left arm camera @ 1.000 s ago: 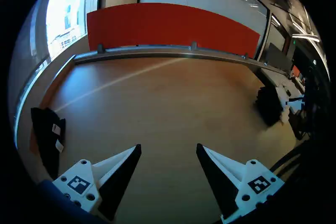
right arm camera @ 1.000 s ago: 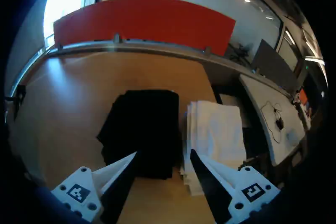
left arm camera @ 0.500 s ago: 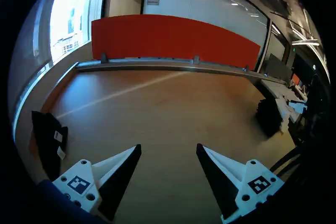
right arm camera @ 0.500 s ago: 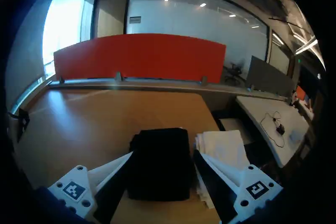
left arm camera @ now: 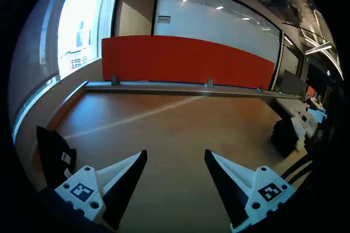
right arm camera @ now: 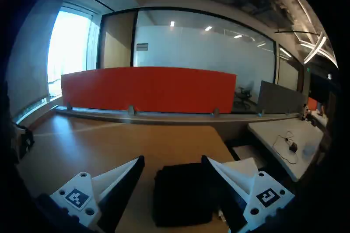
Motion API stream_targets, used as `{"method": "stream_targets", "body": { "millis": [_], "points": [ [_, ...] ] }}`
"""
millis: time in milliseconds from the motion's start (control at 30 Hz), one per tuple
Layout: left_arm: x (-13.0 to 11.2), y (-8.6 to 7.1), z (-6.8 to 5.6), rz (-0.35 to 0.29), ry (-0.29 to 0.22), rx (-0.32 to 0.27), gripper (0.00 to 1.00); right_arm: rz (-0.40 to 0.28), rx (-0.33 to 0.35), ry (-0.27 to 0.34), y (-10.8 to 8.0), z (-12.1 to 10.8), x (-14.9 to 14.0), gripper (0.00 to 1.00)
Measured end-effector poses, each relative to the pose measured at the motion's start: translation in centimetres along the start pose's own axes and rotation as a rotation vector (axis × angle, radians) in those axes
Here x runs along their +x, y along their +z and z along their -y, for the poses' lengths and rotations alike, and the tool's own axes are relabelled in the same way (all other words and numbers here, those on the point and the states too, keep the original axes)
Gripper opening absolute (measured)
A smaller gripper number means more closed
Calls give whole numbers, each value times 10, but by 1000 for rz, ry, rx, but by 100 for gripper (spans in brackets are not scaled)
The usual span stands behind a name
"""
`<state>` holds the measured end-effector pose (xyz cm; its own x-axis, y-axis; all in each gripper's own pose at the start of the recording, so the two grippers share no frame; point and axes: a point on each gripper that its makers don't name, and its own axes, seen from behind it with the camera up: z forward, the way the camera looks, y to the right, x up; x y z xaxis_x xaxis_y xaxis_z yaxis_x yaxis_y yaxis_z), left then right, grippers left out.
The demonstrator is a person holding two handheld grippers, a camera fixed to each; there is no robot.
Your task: Fold towel
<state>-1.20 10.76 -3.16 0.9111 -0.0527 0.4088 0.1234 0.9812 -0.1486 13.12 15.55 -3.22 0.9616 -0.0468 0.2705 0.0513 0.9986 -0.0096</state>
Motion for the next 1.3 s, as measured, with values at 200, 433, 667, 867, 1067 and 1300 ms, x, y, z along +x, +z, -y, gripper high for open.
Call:
{"method": "stream_targets", "body": {
  "millis": [200,433,667,867,1067,1300],
  "points": [
    [24,1,9,-91,22,25,97,-79,12,-7,-1,30,29,100],
    [43,1,19,-157,32,48,97,-143,34,-4,-1,68,50,100],
    [56,-1,32,-200,15,69,97,-167,74,-23,-3,113,61,100],
    [72,-3,41,-252,8,81,97,-174,90,-33,-2,140,70,100],
    [84,-6,48,-291,12,95,97,-183,105,-19,0,162,77,100],
    [90,-10,58,-324,9,113,97,-185,98,-17,3,169,82,100]
  ]
}}
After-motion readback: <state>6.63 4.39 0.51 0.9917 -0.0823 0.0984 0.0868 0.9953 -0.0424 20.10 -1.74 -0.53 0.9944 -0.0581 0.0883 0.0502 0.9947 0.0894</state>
